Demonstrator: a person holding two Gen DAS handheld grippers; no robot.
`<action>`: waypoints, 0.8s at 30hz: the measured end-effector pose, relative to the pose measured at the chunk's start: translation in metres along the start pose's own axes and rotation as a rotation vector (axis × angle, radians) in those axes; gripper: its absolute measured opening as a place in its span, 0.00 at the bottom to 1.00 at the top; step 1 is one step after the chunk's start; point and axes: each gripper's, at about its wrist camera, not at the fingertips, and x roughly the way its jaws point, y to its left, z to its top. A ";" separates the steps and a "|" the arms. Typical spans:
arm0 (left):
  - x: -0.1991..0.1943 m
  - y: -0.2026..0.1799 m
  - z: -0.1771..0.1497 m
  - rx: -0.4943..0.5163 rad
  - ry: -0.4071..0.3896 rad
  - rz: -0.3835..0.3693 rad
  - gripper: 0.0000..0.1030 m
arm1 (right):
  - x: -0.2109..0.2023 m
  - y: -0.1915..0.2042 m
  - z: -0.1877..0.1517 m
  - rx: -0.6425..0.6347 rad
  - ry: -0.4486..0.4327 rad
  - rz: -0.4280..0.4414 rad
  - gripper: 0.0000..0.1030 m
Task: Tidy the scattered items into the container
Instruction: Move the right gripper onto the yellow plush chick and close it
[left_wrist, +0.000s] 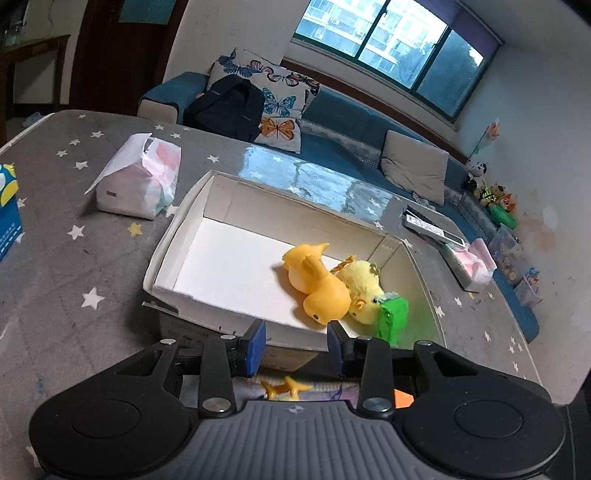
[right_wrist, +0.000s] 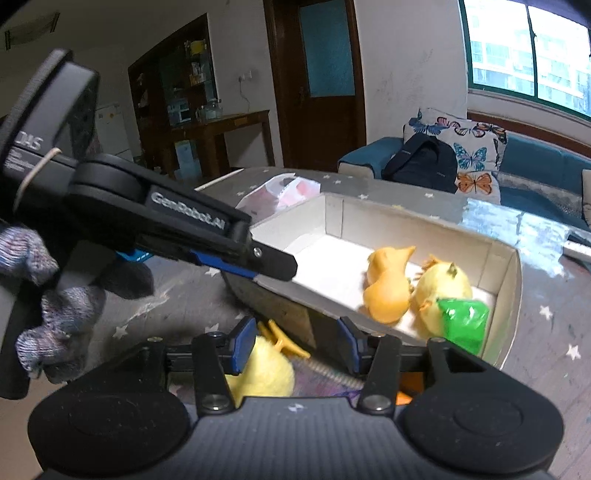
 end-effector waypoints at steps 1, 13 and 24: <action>-0.001 0.000 -0.003 0.002 0.002 0.001 0.38 | 0.001 0.001 -0.002 0.003 0.002 0.002 0.48; -0.013 0.005 -0.027 0.039 -0.051 0.041 0.38 | 0.011 0.017 -0.019 0.011 0.034 0.020 0.58; -0.006 0.019 -0.039 -0.021 0.038 -0.003 0.38 | 0.025 0.029 -0.027 0.017 0.061 0.027 0.80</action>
